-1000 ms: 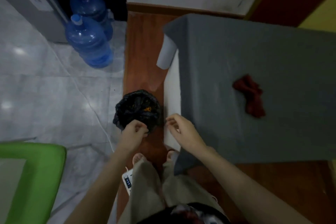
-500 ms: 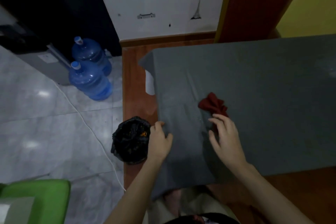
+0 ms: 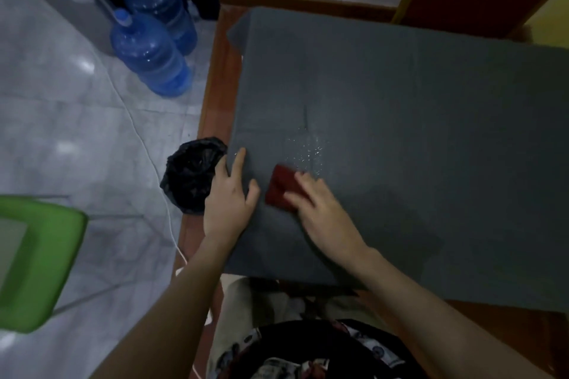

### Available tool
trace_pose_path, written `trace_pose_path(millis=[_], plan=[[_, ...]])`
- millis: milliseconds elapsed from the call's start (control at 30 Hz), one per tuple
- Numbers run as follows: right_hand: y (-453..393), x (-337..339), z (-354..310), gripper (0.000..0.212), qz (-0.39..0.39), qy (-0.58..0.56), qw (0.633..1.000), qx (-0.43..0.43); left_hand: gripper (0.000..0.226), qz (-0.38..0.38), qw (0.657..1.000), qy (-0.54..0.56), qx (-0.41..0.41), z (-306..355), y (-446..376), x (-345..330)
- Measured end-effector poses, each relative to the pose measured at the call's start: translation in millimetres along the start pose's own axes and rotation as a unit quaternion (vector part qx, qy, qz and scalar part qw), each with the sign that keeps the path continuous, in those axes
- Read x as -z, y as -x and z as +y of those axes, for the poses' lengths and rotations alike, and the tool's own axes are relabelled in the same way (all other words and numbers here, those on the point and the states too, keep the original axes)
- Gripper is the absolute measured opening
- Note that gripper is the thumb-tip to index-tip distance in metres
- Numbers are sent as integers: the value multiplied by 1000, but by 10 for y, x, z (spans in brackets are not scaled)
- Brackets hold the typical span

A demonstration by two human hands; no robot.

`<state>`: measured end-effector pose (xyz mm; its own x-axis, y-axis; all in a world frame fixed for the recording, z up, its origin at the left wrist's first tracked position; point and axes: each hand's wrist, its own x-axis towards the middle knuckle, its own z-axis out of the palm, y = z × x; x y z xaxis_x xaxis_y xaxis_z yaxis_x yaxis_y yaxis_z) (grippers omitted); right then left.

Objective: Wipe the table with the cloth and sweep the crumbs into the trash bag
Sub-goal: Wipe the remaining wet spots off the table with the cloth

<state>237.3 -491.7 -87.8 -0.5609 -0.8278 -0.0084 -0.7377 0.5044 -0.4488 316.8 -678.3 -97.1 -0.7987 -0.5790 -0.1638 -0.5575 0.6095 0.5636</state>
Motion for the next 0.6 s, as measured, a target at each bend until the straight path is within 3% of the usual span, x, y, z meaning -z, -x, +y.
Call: trace_pose_path(millis=[100, 167, 233, 333, 433, 500, 600], plan=[[279, -106, 8, 34, -72, 53, 976, 197, 59, 2, 1000, -1, 2, 9, -8, -8], [283, -23, 206, 32, -79, 71, 965, 240, 58, 2, 1000, 0, -1, 5, -5, -12], [172, 158, 489, 29, -35, 87, 975, 204, 58, 5, 1000, -3, 5, 6, -12, -15], [37, 494, 1009, 24, 38, 77, 996, 35, 57, 12, 1000, -9, 14, 14, -6, -25], [56, 649, 1208, 31, 85, 62, 987, -122, 57, 13, 1000, -9, 17, 20, -5, -24], [101, 540, 1024, 30, 103, 70, 983, -136, 58, 11, 1000, -9, 17, 18, -2, -19], [183, 215, 455, 26, 62, 62, 996, -29, 58, 10, 1000, -8, 18, 28, -4, -7]])
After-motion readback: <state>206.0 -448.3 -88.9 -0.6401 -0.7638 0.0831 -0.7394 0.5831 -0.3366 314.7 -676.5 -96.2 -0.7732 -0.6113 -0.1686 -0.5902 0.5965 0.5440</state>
